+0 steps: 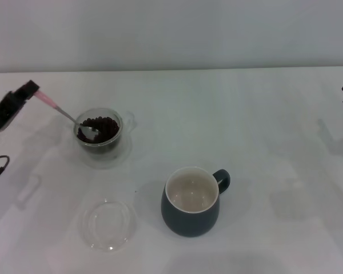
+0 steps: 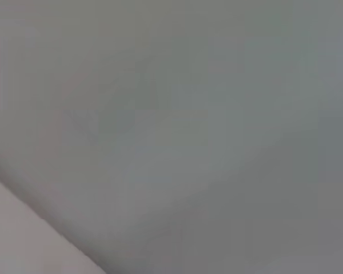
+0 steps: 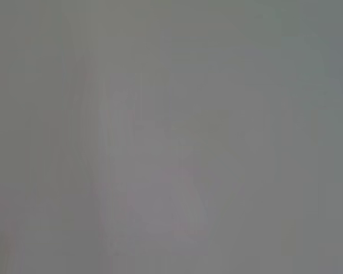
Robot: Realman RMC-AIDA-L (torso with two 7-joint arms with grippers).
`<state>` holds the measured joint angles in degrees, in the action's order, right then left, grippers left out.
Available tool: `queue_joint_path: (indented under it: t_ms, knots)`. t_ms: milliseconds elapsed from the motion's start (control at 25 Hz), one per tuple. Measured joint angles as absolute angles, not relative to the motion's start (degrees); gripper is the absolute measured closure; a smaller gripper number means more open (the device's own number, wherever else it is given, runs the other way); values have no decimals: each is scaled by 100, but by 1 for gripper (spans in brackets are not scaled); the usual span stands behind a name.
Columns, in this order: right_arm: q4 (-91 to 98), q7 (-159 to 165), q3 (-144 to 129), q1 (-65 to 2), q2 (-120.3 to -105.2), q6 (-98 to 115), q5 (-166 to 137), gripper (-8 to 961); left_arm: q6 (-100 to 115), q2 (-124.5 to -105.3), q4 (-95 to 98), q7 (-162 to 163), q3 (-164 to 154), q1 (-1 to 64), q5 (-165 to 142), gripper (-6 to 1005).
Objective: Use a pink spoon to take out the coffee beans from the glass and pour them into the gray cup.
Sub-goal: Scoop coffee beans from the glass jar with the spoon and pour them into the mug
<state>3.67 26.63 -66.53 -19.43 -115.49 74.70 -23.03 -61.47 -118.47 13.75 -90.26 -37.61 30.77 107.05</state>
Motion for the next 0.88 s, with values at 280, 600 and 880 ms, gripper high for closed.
queue_joint_path:
  t_ms: [280,600,880]
  knots:
    - [339,2663,-6667,-1943,-11549,7471,-2336,212,-5649,-11874,1332,-9623,-3771,3451,10271,869]
    - [235,2721,-6656,-1917,-11549,7502,-2317,211,-5616,-11894,1266,-9461,-3770,3535,10262,869]
    - [226,2728,-6645,-1941,-11549,7501,-2312,211,-5629,-11892,1223,-8823,-3756,3420,10260,869]
